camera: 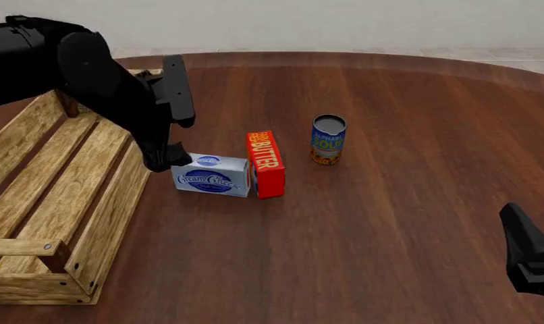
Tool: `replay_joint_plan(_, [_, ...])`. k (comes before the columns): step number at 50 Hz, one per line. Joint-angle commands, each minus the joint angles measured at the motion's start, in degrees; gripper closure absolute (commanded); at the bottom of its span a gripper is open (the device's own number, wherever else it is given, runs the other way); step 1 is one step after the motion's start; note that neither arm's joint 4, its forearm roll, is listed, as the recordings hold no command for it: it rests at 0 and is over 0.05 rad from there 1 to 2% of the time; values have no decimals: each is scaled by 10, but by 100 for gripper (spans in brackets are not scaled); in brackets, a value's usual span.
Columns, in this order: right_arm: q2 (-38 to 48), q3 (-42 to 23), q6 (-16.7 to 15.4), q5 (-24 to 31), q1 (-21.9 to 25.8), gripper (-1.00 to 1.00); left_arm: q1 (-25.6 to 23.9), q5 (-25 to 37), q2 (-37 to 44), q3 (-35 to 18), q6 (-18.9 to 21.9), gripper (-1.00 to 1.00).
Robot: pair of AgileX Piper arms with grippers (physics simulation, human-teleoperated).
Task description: Pick up the cream cheese and put it in the tray.
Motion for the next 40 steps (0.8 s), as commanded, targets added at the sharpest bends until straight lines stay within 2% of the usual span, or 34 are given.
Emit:
replay_joint_plan(1, [5,0,4,-3,3,-100,10,-22,22,-10,12,-100])
replay_joint_plan(6, [17,0,1,-10,13,-100,15,-38,25,-11,29,-100])
replay_joint_plan(9, [20,0,5,-12,18,-100,34,-76,32,-5,59,-100])
replay_joint_plan(14, [20,0,4,-12,16,-100,14,-86,33,12,55,-100])
replay_joint_plan(19, [19,0,3,-12,13,-100,8,-120,37,32,71,-100])
replay_joint_plan(23, [21,0,4,-13,13,-100,-18,-154,17,66,91,-100])
replay_joint_plan(29, [23,0,4,-14,11,-100,-26,-193,16,63,106,-100])
replay_joint_plan(32, [22,0,4,-13,11,-100,-32,-193,14,69,110,-100])
replay_joint_plan(33, [21,0,5,-13,10,-100,-36,-199,7,85,124,-100])
replay_joint_plan(40, [26,0,5,-16,10,-100,-30,-176,34,60,113,-100])
